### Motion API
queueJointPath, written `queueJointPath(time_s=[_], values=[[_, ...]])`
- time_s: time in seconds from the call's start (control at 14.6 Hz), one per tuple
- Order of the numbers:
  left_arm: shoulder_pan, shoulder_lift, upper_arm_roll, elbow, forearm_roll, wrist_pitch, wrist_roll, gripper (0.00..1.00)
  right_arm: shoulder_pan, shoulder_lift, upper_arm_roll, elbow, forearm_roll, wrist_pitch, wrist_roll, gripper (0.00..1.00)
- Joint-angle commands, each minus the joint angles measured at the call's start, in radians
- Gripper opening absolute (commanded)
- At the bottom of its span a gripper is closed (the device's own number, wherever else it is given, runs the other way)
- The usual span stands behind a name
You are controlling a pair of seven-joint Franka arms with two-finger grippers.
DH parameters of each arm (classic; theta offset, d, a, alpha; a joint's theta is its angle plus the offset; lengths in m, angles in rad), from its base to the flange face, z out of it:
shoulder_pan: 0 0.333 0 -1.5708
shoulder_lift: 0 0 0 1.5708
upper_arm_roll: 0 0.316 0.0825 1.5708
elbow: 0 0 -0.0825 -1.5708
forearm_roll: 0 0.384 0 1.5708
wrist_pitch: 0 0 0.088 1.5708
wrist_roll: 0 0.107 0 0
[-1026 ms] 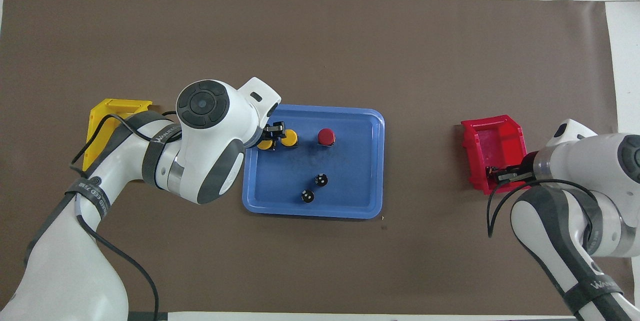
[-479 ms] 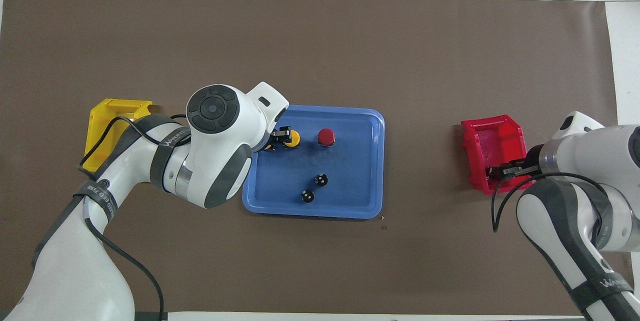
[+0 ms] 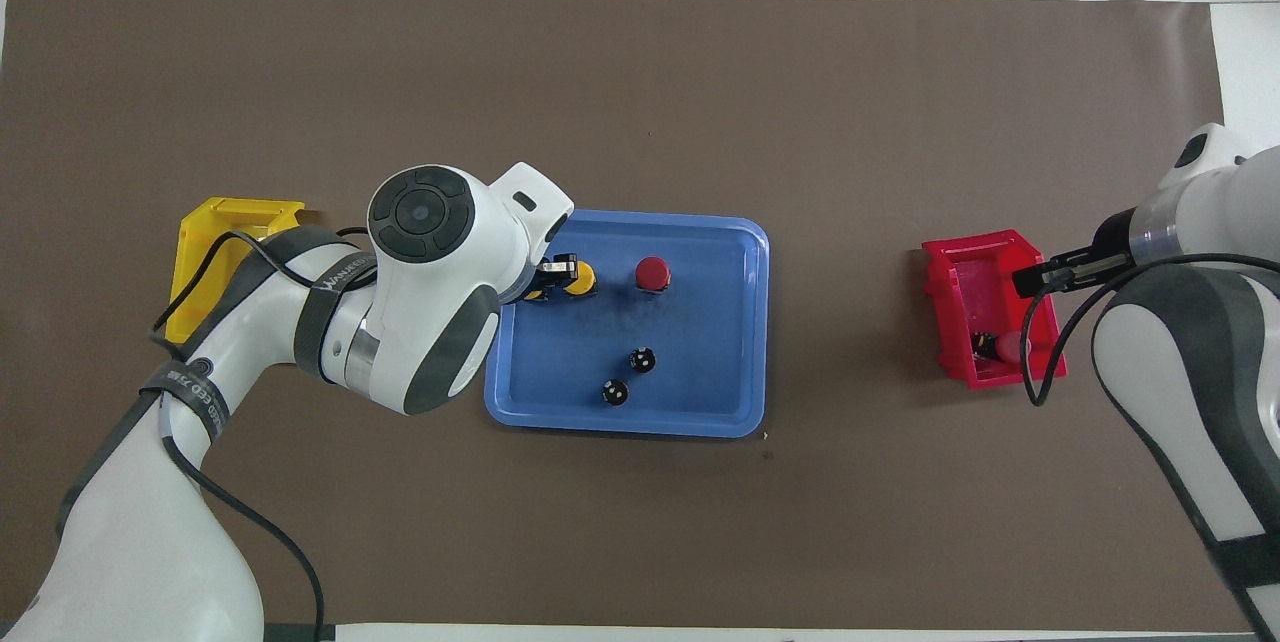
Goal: Sort red and yellow buttons by color
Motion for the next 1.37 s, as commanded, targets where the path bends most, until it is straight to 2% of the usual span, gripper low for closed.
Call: queueJointPath(time_s=[0.0, 0.21, 0.27, 0.41, 0.55, 0.62, 0.75, 0.89, 0.96, 1.09, 1.3], values=[[0.001, -0.026, 0.008, 0.026, -0.020, -0.078, -0.006, 0.01, 0.019, 0.061, 0.015, 0.152, 0.015, -0.104, 0.052, 0.69], [0.022, -0.116, 0.019, 0.045, -0.023, -0.241, 0.021, 0.01, 0.091, 0.063, 0.017, 0.237, 0.015, -0.176, 0.147, 0.73], [0.057, -0.150, 0.019, 0.046, -0.021, -0.302, 0.065, 0.01, 0.125, 0.077, 0.017, 0.286, 0.017, -0.207, 0.183, 0.78], [0.158, -0.190, 0.021, 0.048, -0.021, -0.362, 0.194, 0.01, 0.176, 0.132, 0.018, 0.375, 0.018, -0.230, 0.265, 0.82], [0.259, -0.213, 0.022, 0.049, -0.021, -0.395, 0.323, 0.01, 0.261, 0.141, 0.017, 0.390, 0.015, -0.203, 0.396, 0.86], [0.322, -0.227, 0.025, 0.049, -0.020, -0.402, 0.387, 0.01, 0.315, 0.147, 0.017, 0.395, 0.017, -0.175, 0.480, 0.87], [0.416, -0.227, 0.025, 0.046, -0.015, -0.396, 0.513, 0.01, 0.419, 0.210, 0.017, 0.398, 0.011, -0.092, 0.668, 0.90], [0.497, -0.227, 0.024, 0.036, -0.015, -0.372, 0.608, 0.01, 0.515, 0.279, 0.017, 0.366, 0.012, 0.062, 0.756, 0.90], [0.523, -0.227, 0.024, 0.019, -0.015, -0.347, 0.644, 0.01, 0.535, 0.293, 0.017, 0.338, 0.006, 0.121, 0.787, 0.90], [0.550, -0.233, 0.025, -0.047, -0.013, -0.268, 0.676, 0.01, 0.540, 0.311, 0.017, 0.308, 0.002, 0.164, 0.798, 0.89], [0.579, -0.234, 0.025, -0.104, -0.012, -0.218, 0.708, 0.01, 0.590, 0.347, 0.017, 0.248, 0.000, 0.274, 0.826, 0.89]])
